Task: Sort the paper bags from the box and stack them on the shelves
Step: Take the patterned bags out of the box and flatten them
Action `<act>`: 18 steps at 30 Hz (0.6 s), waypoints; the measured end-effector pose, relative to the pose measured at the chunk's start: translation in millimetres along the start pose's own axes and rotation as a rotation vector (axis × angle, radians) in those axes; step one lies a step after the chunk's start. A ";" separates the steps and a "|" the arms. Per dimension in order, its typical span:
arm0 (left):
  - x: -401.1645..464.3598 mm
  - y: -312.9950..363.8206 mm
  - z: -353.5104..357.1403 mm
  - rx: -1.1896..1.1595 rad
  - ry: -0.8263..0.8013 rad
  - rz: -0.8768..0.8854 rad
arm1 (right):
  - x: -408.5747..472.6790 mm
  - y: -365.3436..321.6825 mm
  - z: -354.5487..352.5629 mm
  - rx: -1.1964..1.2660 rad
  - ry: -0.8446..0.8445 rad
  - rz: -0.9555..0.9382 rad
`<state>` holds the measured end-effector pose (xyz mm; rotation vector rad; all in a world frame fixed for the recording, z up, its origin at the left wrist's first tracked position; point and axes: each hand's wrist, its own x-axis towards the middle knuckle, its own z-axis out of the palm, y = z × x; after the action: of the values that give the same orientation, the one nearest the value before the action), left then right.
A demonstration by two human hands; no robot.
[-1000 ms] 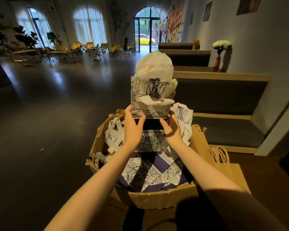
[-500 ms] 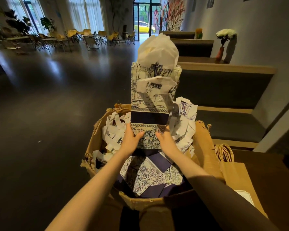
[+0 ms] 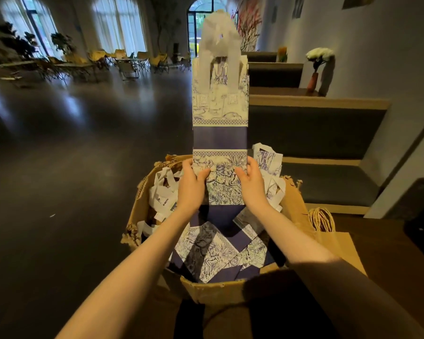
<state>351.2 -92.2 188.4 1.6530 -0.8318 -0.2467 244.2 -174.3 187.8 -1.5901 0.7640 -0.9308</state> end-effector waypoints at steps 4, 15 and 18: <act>-13.9 22.9 5.7 -0.059 -0.022 0.035 | -12.8 -19.9 -17.3 0.009 0.061 -0.046; -54.1 61.8 60.4 -0.099 -0.137 0.002 | -43.2 -23.8 -99.5 0.069 0.143 -0.024; -60.9 75.9 86.5 -0.102 -0.146 0.010 | -43.1 -21.1 -131.9 0.101 0.141 -0.004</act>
<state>228.3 -122.8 218.4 1.5491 -0.9214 -0.4003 108.1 -195.7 214.5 -1.4504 0.7987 -1.0762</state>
